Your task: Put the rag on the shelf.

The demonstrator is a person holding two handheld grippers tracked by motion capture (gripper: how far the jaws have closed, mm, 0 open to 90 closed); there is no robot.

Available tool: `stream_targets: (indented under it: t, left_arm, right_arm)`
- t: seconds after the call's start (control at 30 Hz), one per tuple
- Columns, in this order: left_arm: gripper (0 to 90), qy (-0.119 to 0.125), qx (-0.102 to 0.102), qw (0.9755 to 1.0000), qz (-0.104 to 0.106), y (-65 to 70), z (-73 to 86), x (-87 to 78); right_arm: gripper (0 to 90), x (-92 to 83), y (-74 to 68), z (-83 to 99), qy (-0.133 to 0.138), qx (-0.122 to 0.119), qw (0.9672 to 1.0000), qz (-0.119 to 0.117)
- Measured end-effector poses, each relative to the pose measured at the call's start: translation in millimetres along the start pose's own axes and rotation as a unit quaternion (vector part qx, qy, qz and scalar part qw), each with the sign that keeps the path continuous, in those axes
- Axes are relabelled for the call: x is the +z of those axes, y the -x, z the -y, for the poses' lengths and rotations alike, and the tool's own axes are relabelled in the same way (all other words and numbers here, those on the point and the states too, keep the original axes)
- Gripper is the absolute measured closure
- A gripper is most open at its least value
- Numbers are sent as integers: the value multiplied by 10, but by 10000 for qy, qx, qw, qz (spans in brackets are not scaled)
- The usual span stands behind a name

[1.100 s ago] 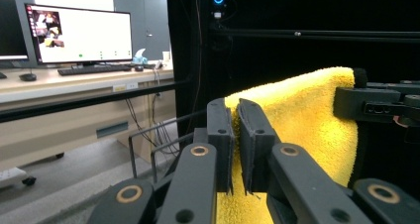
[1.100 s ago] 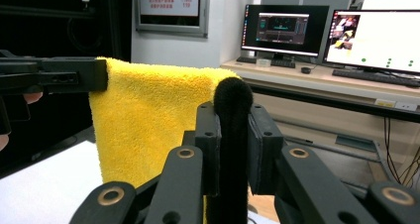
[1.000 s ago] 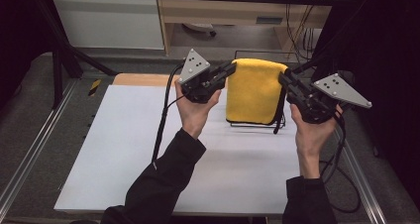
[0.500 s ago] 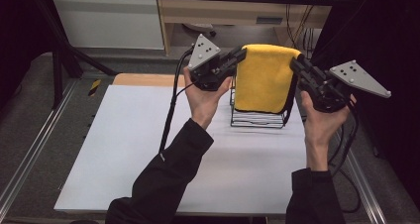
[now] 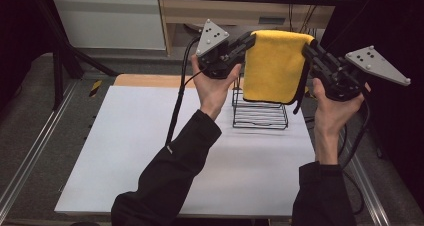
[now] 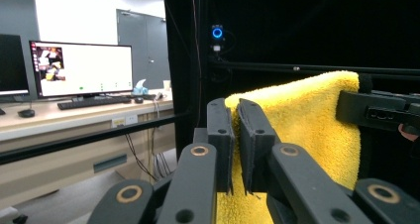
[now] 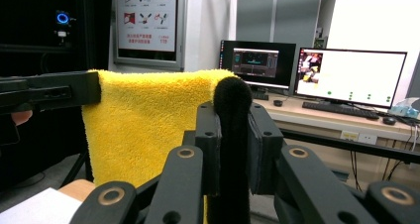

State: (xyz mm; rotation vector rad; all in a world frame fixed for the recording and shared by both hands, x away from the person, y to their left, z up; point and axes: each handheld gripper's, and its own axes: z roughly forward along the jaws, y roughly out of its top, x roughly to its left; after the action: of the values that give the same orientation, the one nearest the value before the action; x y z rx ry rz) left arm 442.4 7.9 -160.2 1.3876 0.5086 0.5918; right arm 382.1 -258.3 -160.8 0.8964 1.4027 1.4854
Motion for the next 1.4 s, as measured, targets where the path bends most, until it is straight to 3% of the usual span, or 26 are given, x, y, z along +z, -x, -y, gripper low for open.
stream_targets:
  t: [0.6,0.8,1.07,1.4]
  left_arm:
    - [845,208,62,9997,-93,-96,-264,191]
    - [845,252,-34,9996,-123,-151,-320,251]
    - [845,286,82,9993,-229,-231,-408,340]
    - [845,168,156,9992,-334,-361,-377,470]
  right_arm:
    - [786,234,138,-249,170,-119,9997,90]
    - [786,348,187,-304,204,-119,9997,97]
    - [786,503,250,-380,282,-184,9994,68]
    - [786,735,349,-355,220,-202,9995,53]
